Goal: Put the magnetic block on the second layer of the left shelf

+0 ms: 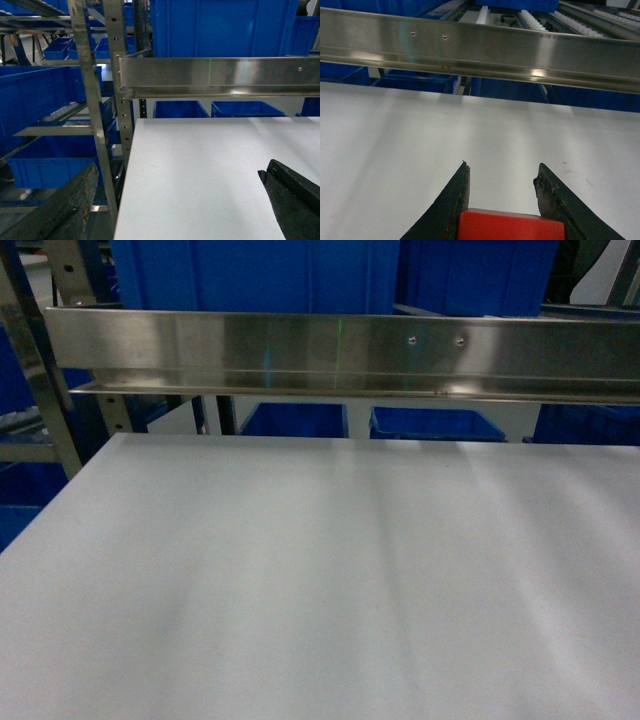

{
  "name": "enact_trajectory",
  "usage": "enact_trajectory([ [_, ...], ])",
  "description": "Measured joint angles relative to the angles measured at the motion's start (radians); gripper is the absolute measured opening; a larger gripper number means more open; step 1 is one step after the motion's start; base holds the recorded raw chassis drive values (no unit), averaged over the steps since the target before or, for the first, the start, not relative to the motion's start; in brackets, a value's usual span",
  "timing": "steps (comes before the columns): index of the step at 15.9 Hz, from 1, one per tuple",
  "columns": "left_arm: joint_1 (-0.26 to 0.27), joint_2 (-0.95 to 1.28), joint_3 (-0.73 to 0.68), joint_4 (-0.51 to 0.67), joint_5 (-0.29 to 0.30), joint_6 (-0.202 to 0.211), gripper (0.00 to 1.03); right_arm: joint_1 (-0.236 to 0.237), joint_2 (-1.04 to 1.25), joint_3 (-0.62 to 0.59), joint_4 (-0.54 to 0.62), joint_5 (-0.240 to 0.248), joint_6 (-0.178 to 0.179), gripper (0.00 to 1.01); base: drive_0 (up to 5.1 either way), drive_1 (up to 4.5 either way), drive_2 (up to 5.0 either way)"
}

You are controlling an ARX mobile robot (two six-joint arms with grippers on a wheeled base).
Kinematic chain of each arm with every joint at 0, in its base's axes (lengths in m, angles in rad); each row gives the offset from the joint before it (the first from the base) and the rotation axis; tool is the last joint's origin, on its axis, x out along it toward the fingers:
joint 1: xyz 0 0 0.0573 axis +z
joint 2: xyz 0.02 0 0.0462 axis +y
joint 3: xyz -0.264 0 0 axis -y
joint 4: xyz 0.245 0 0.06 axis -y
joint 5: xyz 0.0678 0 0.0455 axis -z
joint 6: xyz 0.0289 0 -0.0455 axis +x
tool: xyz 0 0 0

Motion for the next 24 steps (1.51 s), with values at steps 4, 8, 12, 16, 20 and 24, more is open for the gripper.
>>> enact_trajectory([
  [4,0.0,0.0,0.0,0.001,0.0,0.0,0.98,0.0,0.0,0.0,-0.002,0.0,0.0,0.34,-5.0,2.46,2.5],
  [8,0.0,0.0,0.0,0.002,0.0,0.0,0.98,0.0,0.0,0.0,-0.002,0.0,0.0,0.34,-5.0,2.43,2.4],
  [12,0.0,0.0,0.0,0.001,0.0,0.0,0.98,0.0,0.001,0.0,-0.004,0.0,0.0,0.34,-5.1,2.39,2.4],
  [16,0.0,0.0,0.0,-0.001,0.0,0.0,0.98,0.0,0.0,0.0,-0.002,0.0,0.0,0.34,-5.1,2.39,2.4],
  [20,0.0,0.0,0.0,0.001,0.0,0.0,0.98,0.0,0.0,0.0,-0.002,0.0,0.0,0.34,-5.1,2.39,2.4],
  [24,0.0,0.0,0.0,0.0,0.0,0.0,0.98,0.001,0.0,0.0,-0.001,-0.002,0.0,0.34,-5.1,2.39,2.4],
])
